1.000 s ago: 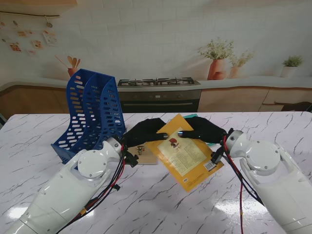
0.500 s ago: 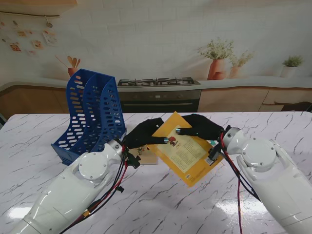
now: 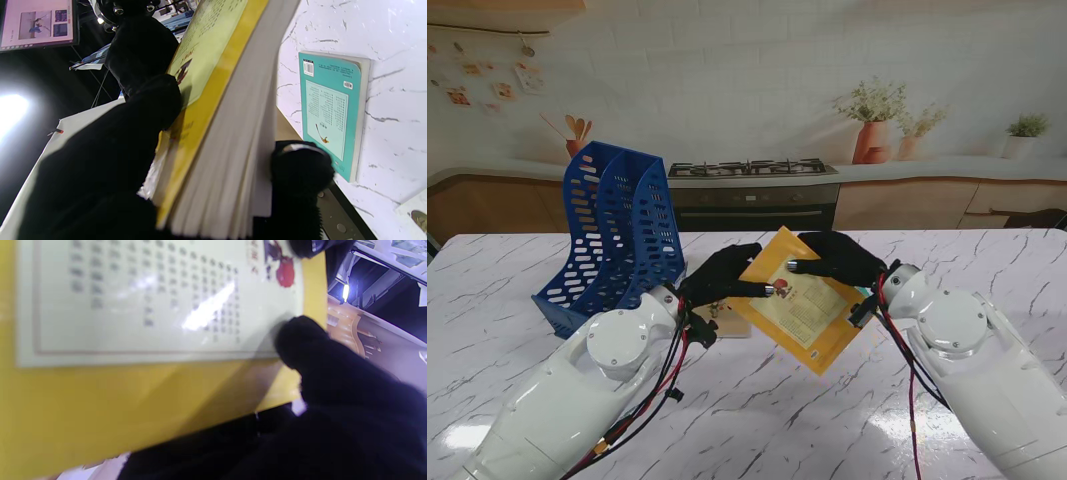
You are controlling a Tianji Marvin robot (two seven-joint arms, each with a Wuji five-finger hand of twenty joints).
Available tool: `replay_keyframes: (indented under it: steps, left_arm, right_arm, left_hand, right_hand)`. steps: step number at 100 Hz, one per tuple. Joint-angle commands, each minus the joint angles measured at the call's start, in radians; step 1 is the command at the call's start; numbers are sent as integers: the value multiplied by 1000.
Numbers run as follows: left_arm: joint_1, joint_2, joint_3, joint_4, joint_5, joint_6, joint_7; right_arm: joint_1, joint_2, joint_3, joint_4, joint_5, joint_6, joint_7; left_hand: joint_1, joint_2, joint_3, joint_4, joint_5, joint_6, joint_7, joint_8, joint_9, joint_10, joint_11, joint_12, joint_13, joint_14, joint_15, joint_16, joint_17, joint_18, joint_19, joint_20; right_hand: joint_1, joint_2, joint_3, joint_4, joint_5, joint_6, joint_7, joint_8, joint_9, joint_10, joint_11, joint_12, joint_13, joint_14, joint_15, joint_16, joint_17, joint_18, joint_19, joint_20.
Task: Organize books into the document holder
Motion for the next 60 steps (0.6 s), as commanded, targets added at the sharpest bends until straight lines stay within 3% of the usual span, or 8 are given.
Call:
replay_keyframes:
  steps: [1, 16, 19, 23, 27, 32, 46, 60]
  left_arm:
    - [9, -3, 0, -9, -8, -20, -10]
    - [16, 3, -18, -34, -29, 14, -38]
    - [16, 4, -22, -38, -29, 21, -44]
    - [18, 6, -27, -43, -29, 28, -50]
    - [20, 10, -33, -49, -29, 33, -61]
    - [25, 13, -41, -59, -22, 41, -66]
    - [37, 20, -67, -91, 6, 72, -73]
    - [49, 24, -92, -123, 51, 107, -62]
  right_arm:
    - [-7, -12, 1, 0, 10, -2, -7]
    - [-21, -16, 15, -2, 13, 5, -24]
    - [-25, -17, 20, -3, 12, 8, -28]
    - [-32, -19, 25, -5, 10, 12, -41]
    - [-37, -23, 30, -5, 8, 14, -57]
    - [-45, -25, 39, -8, 8, 20, -69]
    - [-64, -32, 65, -10, 2, 34, -100]
    - [-87, -40, 80, -6, 0, 49, -138]
  left_hand:
    - [162, -14, 182, 69, 84, -136, 117, 58, 30, -48, -11, 37, 83, -99, 72, -13, 7, -144, 86, -35]
    - [173, -8, 179, 72, 86, -132, 108, 95, 30, -52, -14, 73, 82, -102, 76, -18, 6, -140, 85, -62]
    - [174, -9, 180, 72, 86, -131, 109, 97, 30, -54, -13, 77, 82, -103, 77, -17, 7, -140, 86, -63]
    - [175, -11, 183, 73, 87, -130, 109, 102, 30, -52, -12, 81, 83, -99, 82, -15, 8, -142, 92, -63]
    - [175, -10, 183, 73, 89, -129, 109, 107, 31, -53, -12, 85, 83, -99, 86, -13, 8, -144, 98, -63]
    - [175, -11, 183, 73, 89, -129, 108, 109, 32, -55, -11, 86, 84, -99, 88, -13, 9, -144, 99, -63]
    - [173, -12, 186, 73, 89, -129, 106, 113, 33, -57, -12, 90, 84, -100, 91, -13, 9, -147, 102, -64]
    - [172, -16, 189, 73, 92, -133, 106, 120, 36, -57, -12, 92, 85, -98, 94, -14, 9, -147, 104, -66]
  right_hand:
    - [40, 57, 141, 52, -59, -132, 46, -99, -9, 4, -46, -34, 1, -39, -48, -46, -18, 31, -15, -19]
    - [-27, 44, -5, 40, -143, -76, 6, -213, -82, 12, -131, -144, -72, -10, -225, -99, -125, 87, -153, -70]
    - [-48, 62, -38, 49, -148, -52, -62, -204, -107, 14, -151, -171, -99, -4, -282, -109, -165, 97, -199, -82]
    - [-105, 123, -97, 93, -135, -2, -267, -131, -169, 25, -197, -201, -162, 8, -391, -137, -254, 113, -292, -109]
    - [-133, 148, -136, 126, -137, 15, -357, -90, -198, 27, -228, -218, -198, 18, -463, -158, -301, 118, -352, -123]
    - [-159, 158, -191, 128, -176, 29, -421, -81, -249, 26, -281, -248, -265, 34, -580, -200, -370, 121, -435, -151]
    - [-159, 165, -277, 127, -176, 3, -438, -83, -264, -3, -358, -296, -322, 51, -740, -252, -446, 119, -551, -187]
    - [-150, 166, -301, 130, -176, 15, -439, -87, -282, 8, -382, -308, -337, 49, -779, -258, -475, 113, -592, -198]
